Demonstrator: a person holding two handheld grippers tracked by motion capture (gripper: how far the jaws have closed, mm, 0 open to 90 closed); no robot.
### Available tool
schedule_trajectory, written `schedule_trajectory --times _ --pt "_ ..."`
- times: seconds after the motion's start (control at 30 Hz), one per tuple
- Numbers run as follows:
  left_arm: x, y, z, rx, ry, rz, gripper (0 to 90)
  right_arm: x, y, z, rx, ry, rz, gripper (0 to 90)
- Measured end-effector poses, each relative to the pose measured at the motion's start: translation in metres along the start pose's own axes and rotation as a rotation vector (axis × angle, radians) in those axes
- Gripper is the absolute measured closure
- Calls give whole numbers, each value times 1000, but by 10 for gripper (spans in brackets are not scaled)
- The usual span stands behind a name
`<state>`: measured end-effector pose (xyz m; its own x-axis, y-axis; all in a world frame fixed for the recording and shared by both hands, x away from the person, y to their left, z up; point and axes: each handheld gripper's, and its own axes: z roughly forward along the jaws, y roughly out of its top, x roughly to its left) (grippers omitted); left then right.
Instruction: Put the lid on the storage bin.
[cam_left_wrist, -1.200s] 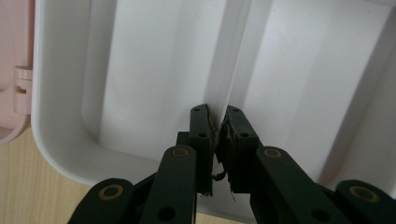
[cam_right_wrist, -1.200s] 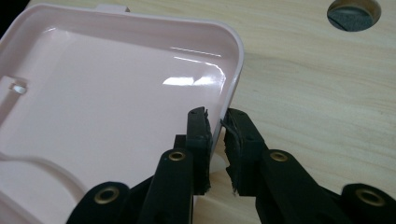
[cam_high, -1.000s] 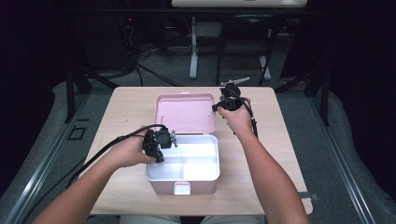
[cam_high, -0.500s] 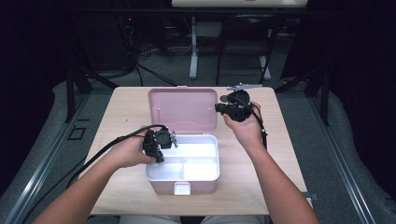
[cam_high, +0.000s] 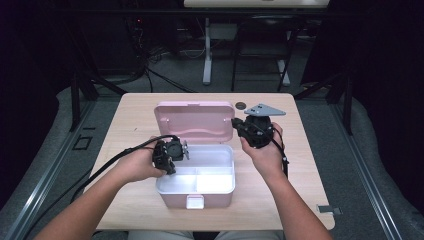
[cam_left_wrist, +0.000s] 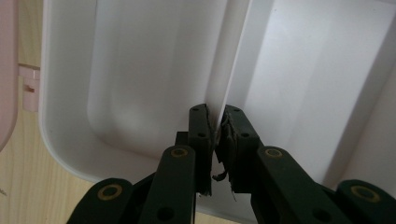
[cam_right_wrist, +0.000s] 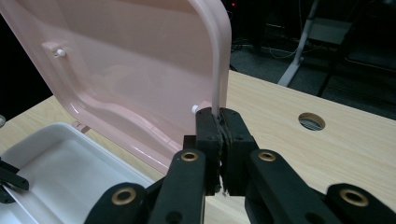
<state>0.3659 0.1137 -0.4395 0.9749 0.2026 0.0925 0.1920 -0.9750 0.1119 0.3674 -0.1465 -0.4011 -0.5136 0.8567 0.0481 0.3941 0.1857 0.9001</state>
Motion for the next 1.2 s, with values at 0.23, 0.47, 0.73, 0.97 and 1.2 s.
schedule_trajectory --times 0.23,0.47,0.73,0.97,1.2 --pt "5 -8 -4 -35 -41 -35 794 -3 1 1 5 9 11 875" --pt "8 -31 -39 -205 3 -127 672 -3 2 1 12 14 15 875" --pt "20 -67 -54 -465 107 -345 678 -3 2 1 12 13 14 874" --pt "28 -92 -55 -664 238 -537 677 -3 1 1 6 15 18 874" --pt "29 -96 -50 -809 326 -619 667 -3 0 0 -3 19 21 874"
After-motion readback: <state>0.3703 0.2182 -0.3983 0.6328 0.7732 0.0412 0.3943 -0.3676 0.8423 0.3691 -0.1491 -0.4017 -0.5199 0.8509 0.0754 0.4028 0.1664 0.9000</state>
